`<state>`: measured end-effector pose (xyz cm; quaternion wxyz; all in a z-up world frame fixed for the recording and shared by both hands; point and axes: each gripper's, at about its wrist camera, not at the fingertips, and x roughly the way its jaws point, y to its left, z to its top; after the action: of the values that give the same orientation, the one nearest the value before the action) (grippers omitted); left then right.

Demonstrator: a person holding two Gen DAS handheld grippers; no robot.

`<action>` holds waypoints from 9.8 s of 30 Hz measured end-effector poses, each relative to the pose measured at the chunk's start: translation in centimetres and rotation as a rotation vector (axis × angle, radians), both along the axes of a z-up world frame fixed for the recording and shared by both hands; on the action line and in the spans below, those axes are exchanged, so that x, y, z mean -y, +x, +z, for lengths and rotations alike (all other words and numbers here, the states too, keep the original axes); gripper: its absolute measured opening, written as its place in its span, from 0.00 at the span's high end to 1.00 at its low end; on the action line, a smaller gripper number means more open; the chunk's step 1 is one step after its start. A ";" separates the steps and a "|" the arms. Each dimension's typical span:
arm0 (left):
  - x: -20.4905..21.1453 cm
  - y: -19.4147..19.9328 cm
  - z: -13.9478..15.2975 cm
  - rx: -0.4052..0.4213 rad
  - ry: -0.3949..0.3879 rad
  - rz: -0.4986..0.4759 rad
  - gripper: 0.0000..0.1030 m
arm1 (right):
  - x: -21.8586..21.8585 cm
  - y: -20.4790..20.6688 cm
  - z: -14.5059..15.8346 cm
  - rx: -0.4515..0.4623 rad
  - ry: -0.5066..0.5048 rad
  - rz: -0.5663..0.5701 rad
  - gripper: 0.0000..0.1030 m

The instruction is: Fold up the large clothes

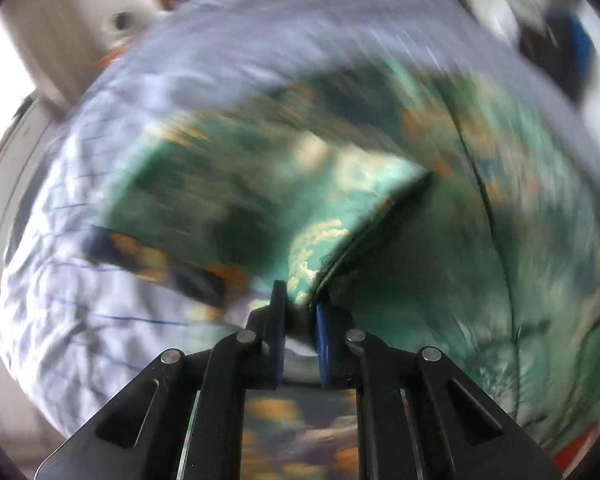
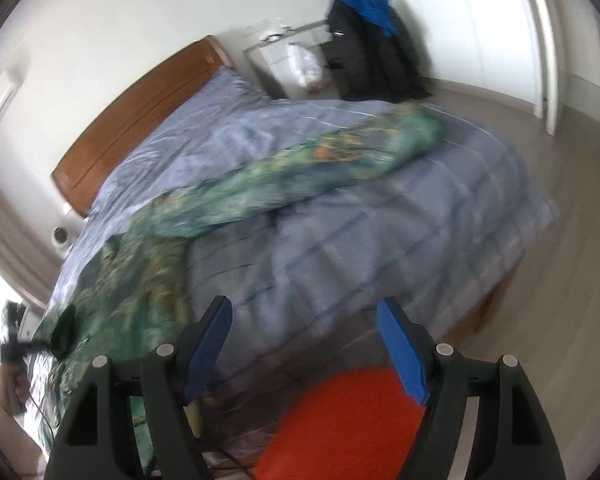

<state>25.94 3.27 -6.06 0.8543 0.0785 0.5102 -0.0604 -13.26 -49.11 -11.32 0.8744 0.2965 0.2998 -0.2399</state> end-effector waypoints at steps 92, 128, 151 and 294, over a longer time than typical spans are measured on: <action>-5.3 -14.6 1.5 0.220 -0.192 0.047 0.02 | 9.3 9.3 2.7 0.094 0.261 0.074 0.29; -7.6 -14.0 1.7 0.239 -0.286 0.196 0.02 | 9.6 9.2 -1.6 0.095 0.415 0.055 0.29; -6.7 -13.7 1.1 0.177 -0.308 0.239 0.02 | 22.5 9.5 -6.7 0.203 0.503 -0.281 0.74; -13.9 -11.3 -4.4 0.039 -0.275 0.382 0.02 | -34.5 45.8 -4.9 -0.378 -0.318 1.062 0.41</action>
<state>14.62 17.15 -10.43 0.8627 -0.1353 0.4861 0.0351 32.57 -14.58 -16.25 0.8400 -0.0771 0.5185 0.1403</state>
